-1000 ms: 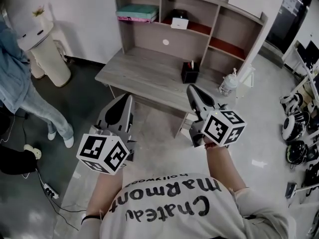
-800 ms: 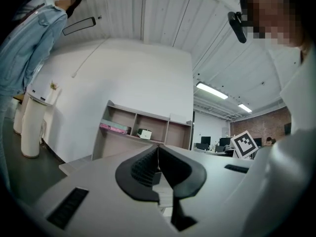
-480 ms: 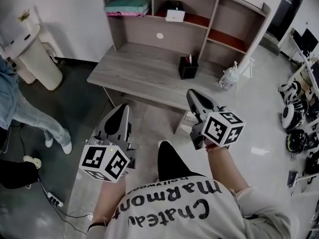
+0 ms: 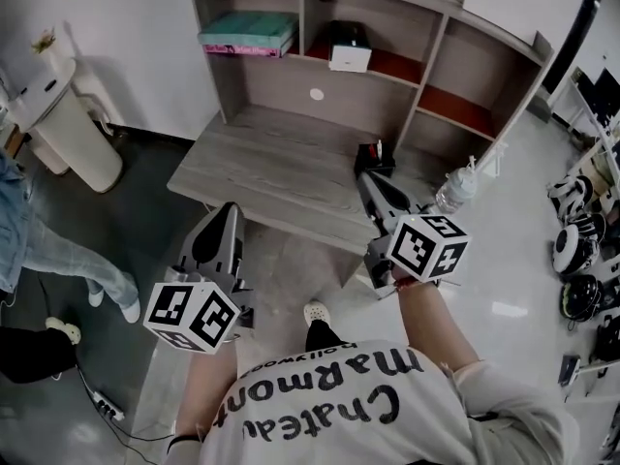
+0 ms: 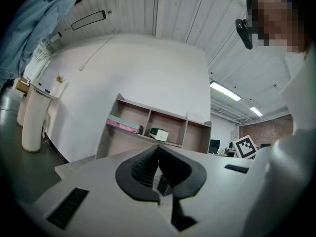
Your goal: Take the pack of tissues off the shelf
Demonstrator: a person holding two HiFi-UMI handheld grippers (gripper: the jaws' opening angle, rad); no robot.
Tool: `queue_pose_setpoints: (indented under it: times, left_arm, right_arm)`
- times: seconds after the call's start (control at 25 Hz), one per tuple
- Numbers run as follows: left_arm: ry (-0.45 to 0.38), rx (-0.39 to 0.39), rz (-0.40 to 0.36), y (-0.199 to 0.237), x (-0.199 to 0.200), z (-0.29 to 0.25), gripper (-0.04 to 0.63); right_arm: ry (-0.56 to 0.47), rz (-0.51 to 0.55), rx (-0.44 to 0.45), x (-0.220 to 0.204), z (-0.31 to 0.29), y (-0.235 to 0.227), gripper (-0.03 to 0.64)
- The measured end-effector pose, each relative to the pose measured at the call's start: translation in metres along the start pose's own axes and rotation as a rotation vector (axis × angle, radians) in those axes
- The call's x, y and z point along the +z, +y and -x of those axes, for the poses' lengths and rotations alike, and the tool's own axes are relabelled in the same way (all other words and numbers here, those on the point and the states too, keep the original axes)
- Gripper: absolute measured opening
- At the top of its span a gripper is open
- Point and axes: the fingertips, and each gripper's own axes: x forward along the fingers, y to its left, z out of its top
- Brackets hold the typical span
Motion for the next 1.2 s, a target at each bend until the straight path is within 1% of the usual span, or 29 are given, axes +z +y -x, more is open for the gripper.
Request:
queue_pose_setpoints:
  times: [0.16, 0.4, 0.52, 0.72, 0.92, 1.04, 1.2]
  left_arm:
    - [-0.003, -0.001, 0.017, 0.017, 0.015, -0.042, 0.017]
    - [-0.029, 0.046, -0.016, 0.045, 0.038, -0.092, 0.017]
    - [-0.037, 0.082, -0.033, 0.059, 0.045, -0.111, 0.017]
    - [-0.062, 0.111, -0.049, 0.076, 0.048, -0.133, 0.017]
    - [-0.059, 0.142, -0.057, 0.089, 0.044, -0.143, 0.017]
    - [-0.055, 0.153, -0.053, 0.094, 0.042, -0.145, 0.017]
    - [-0.045, 0.158, -0.048, 0.095, 0.036, -0.143, 0.017]
  right_arm:
    - [-0.001, -0.025, 0.032, 0.023, -0.047, -0.018, 0.008]
    - [-0.023, -0.06, 0.108, 0.066, -0.109, -0.038, 0.008]
    - [-0.047, -0.05, 0.138, 0.087, -0.134, -0.047, 0.008]
    - [-0.078, -0.003, 0.167, 0.109, -0.162, -0.06, 0.008]
    - [-0.111, 0.043, 0.171, 0.13, -0.181, -0.072, 0.008]
    - [-0.133, 0.085, 0.155, 0.144, -0.185, -0.078, 0.008]
    - [-0.162, 0.184, 0.112, 0.164, -0.187, -0.086, 0.008]
